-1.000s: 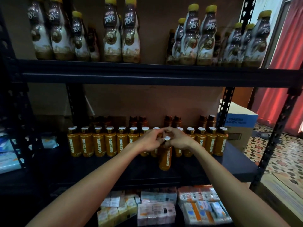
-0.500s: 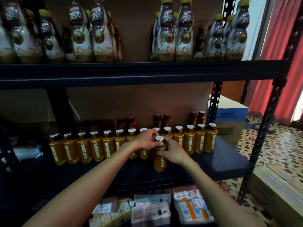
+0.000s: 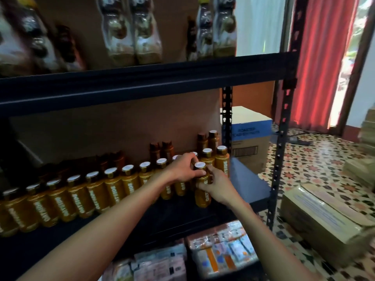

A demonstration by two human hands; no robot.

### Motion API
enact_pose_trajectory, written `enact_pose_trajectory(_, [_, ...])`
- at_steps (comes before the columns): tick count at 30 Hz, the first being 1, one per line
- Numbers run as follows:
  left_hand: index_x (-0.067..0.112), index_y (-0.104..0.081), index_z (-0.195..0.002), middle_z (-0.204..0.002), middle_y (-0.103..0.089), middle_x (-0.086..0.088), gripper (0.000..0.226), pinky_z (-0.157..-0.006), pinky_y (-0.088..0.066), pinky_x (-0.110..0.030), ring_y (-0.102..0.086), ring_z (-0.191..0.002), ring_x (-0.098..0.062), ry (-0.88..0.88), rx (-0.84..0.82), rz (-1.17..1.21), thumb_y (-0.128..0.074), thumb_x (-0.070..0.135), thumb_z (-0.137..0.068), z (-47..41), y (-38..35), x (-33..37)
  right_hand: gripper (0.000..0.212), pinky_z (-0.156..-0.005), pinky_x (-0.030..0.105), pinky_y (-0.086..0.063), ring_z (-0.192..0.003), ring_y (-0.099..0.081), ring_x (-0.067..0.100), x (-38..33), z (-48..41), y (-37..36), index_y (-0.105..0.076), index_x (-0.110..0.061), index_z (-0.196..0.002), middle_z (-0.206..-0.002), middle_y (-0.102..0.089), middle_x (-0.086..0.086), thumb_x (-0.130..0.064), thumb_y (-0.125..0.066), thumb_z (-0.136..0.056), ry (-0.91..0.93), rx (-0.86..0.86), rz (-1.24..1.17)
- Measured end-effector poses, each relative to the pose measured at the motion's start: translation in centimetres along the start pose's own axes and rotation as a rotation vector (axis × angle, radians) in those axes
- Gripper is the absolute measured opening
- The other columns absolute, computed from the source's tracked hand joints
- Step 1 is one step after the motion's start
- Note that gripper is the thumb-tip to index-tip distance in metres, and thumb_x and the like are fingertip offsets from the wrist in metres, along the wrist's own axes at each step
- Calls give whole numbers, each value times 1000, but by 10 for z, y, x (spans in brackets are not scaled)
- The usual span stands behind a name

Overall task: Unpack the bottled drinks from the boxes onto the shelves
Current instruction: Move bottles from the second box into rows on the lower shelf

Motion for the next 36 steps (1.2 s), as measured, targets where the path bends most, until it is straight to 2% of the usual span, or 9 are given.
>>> enact_pose_trajectory(3, [19,-59,-107,-89,-62,1,37,-64,-42,-28,-55,-76,-11,-35,6,-6,-79,38,-83,-19,-16,28,54,-95,35,-53,-106,-65,10,18,2,30,-58,-28,-133,-116,-70,-7,-19,-77,-83,-6,52,8])
enact_pose_trajectory(7, [21,-57,-104,-98,-59,4,36,-68,-43,-27,-57,-88,-13,-81,28,16,-81,35,-81,-41,-38,56,51,-99,42,-54,-104,-67,8,42,0,65,-59,-25,-131,-110,-72,-7,-14,-78,-85,-51,63,-27])
enact_pose_trajectory(9, [20,-57,-103,-98,-61,4,36,-69,-45,-26,-58,-90,-13,-104,44,31,-81,34,-81,-51,-48,67,52,-99,34,-54,-105,-64,-2,51,0,80,-56,-22,-134,-114,-69,-10,-14,-77,-88,-69,64,-39])
enact_pose_trajectory(12, [19,-60,-104,-100,-65,1,36,-74,-50,-30,-62,-92,-16,-136,83,63,-81,35,-80,-64,-62,78,44,-82,7,-46,-98,-56,-15,58,0,98,-51,-30,-128,-116,-55,-14,-13,-72,-93,-69,58,-18])
enact_pose_trajectory(14, [21,-60,-109,-106,-63,0,38,-73,-48,-27,-60,-95,-16,-146,88,34,-79,40,-82,-71,-68,83,49,-91,17,-43,-114,-54,1,63,-2,106,-50,-31,-136,-126,-49,-4,-19,-72,-94,-82,86,18])
enact_pose_trajectory(17, [25,-56,-128,-124,-58,1,52,-89,-52,-38,-57,-109,-15,-194,71,-104,-69,52,-86,-77,-65,90,58,-99,33,-41,-126,-49,17,70,-6,112,-46,-29,-145,-131,-48,0,-23,-72,-93,-85,112,27])
enact_pose_trajectory(22, [17,-60,-126,-123,-57,0,35,-95,-49,-42,-55,-112,-17,-220,251,-226,-54,37,-98,-85,-35,89,59,-102,34,-35,-125,-47,13,73,-12,113,-43,-30,-149,-132,-49,-4,-22,-68,-96,-113,149,0])
enact_pose_trajectory(28, [13,-64,-120,-120,-57,0,25,-80,-42,-25,-54,-104,-13,-203,206,-308,-58,22,-98,-92,-41,76,63,-105,36,-35,-128,-46,15,76,-26,111,-40,-29,-151,-136,-51,-2,-17,-67,-96,-120,192,-5])
enact_pose_trajectory(36, [12,-68,-119,-120,-65,-4,29,-86,-56,-34,-63,-102,-18,-205,218,-247,-67,8,-90,-98,-39,75,64,-106,32,-36,-132,-48,20,86,-50,106,-39,-23,-153,-140,-54,2,-14,-66,-96,-119,276,-16])
Point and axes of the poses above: each hand's wrist, its own z-axis away from the middle knuckle, its own y-axis out of the back of the hand, x = y × z, the point moved 4 cm from there along -z, towards the middle knuckle
